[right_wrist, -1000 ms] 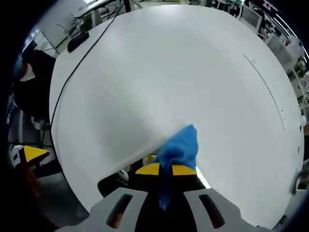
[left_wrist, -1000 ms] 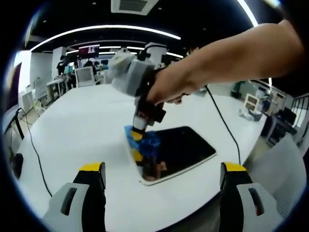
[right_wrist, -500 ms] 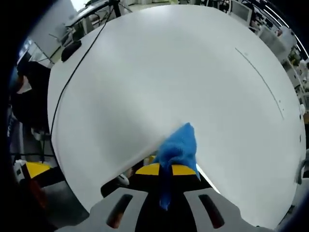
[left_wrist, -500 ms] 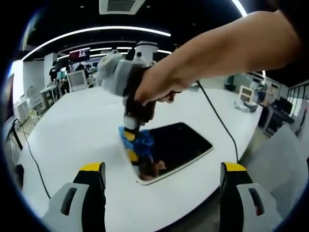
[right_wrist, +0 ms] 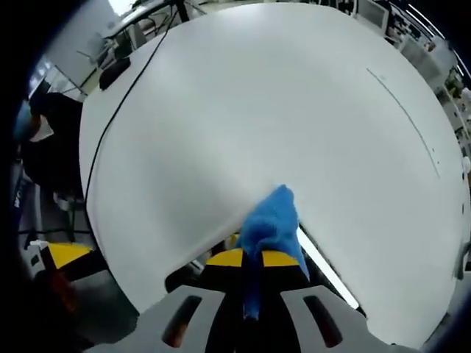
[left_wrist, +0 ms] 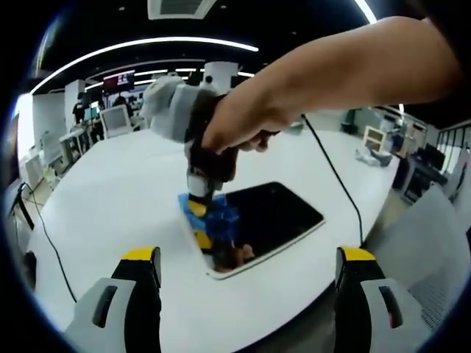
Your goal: Wipe the mirror surface with the cleaning cloth until all visible marks leave the cleaned area.
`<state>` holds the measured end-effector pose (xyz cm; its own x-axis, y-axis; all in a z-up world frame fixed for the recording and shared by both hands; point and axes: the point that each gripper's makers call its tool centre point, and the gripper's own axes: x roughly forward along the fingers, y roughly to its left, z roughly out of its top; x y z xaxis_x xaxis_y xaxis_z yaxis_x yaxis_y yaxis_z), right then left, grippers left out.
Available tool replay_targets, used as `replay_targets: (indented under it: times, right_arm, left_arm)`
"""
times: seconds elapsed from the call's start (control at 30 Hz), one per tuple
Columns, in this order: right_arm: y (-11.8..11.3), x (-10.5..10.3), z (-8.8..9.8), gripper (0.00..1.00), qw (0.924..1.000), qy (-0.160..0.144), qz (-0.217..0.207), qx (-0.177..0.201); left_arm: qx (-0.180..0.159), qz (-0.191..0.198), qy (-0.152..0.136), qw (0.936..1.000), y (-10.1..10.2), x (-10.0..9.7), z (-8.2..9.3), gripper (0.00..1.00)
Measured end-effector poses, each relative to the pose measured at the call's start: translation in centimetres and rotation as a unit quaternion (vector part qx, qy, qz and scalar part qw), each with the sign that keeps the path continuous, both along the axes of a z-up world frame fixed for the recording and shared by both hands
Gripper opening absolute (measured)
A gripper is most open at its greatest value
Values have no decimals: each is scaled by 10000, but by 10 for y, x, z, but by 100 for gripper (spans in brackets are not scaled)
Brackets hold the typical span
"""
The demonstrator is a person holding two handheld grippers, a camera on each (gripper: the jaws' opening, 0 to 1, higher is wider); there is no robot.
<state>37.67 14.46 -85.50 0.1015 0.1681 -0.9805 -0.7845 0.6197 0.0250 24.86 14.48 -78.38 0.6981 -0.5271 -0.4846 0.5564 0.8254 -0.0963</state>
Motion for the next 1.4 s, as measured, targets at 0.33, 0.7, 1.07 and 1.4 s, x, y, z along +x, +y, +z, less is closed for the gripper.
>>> replay_targets:
  times: [0.33, 0.7, 1.07, 1.4]
  right_arm:
    - [0, -10, 3, 1, 9983, 199, -391, 395]
    - [0, -20, 5, 1, 9968, 288, -472, 577]
    - [3, -36, 6, 1, 9945, 672, -561, 579]
    - [6, -38, 2, 1, 9930, 579, -612, 828]
  left_arm:
    - [-50, -63, 50, 10000, -3, -1, -1, 99]
    - [-75, -56, 25, 10000, -3, 1, 3, 99]
    - [-133, -46, 25, 9999, -3, 1, 4, 99]
    - [-149, 15, 17, 9999, -1, -1, 2, 99]
